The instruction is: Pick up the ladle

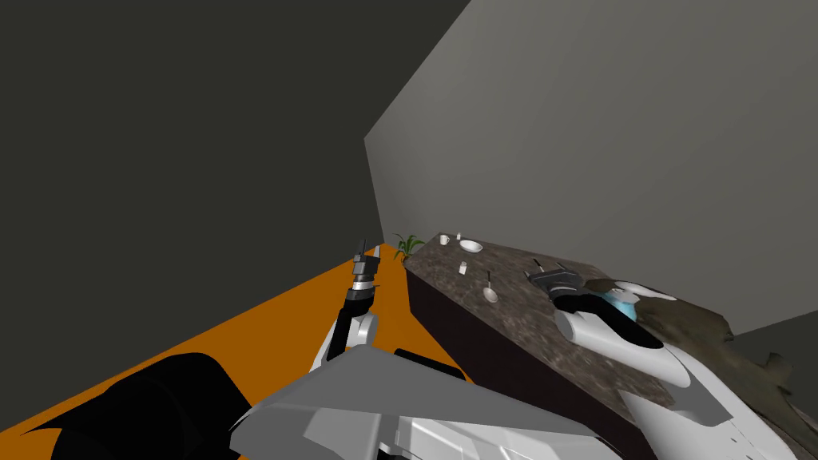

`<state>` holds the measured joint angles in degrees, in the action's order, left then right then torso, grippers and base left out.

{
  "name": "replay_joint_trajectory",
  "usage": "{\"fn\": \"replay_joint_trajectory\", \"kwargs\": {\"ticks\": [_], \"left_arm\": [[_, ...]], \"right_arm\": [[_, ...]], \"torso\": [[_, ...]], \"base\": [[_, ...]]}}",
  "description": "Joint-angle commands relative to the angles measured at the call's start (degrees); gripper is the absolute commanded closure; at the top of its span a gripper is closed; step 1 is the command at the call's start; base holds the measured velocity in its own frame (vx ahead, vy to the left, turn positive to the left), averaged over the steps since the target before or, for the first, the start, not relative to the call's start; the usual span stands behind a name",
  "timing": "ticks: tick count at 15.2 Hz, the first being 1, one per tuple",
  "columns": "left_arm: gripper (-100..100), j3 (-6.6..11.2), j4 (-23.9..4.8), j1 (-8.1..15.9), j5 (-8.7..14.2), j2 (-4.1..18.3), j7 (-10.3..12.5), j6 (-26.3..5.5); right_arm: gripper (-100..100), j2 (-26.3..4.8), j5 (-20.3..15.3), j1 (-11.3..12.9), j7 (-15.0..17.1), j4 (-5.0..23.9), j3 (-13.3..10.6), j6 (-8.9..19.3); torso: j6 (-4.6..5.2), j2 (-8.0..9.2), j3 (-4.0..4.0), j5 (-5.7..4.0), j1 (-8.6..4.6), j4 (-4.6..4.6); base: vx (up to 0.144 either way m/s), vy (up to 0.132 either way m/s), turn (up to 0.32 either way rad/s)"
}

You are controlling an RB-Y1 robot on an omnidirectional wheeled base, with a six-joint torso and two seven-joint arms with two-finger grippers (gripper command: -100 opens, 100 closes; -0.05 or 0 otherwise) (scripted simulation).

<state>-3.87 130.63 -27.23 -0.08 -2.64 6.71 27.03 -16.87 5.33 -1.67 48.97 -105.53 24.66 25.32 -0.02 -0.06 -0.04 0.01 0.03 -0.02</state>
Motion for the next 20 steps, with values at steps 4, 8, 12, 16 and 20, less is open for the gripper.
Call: {"fn": "replay_joint_trajectory", "kwargs": {"ticks": [4, 8, 12, 16, 20], "left_arm": [[0, 0.0, 0.0, 0.0, 0.0, 0.0, 0.0, 0.0], [0, 0.0, 0.0, 0.0, 0.0, 0.0, 0.0, 0.0], [0, 0.0, 0.0, 0.0, 0.0, 0.0, 0.0, 0.0], [0, 0.0, 0.0, 0.0, 0.0, 0.0, 0.0, 0.0], [0, 0.0, 0.0, 0.0, 0.0, 0.0, 0.0, 0.0]], "right_arm": [[-100, -0.5, 0.0, 2.4, 4.2, 2.6, 1.9, 6.0], [-100, -0.9, 0.0, 4.1, 7.1, 4.5, 3.3, 10.6], [-100, -1.3, 0.0, 5.9, 10.0, 6.4, 4.6, 15.2], [-100, -1.6, 0.0, 7.6, 12.8, 8.3, 6.0, 19.4], [-100, -1.9, 0.0, 9.3, 15.6, 10.1, 7.4, 23.6]], "torso": [[0.0, 0.01, 0.01, 0.0, -0.01, 0.01], [0.0, -0.02, -0.01, 0.0, 0.0, 0.0], [0.0, 0.0, 0.0, 0.0, 0.0, 0.0], [0.0, 0.0, 0.0, 0.0, 0.01, 0.0], [0.01, 0.0, 0.0, 0.0, 0.0, 0.0]], "base": [[0.008, 0.006, 0.054], [0.012, 0.004, 0.073], [0.009, 0.004, 0.058], [0.009, 0.005, 0.052], [0.009, 0.004, 0.058]]}}
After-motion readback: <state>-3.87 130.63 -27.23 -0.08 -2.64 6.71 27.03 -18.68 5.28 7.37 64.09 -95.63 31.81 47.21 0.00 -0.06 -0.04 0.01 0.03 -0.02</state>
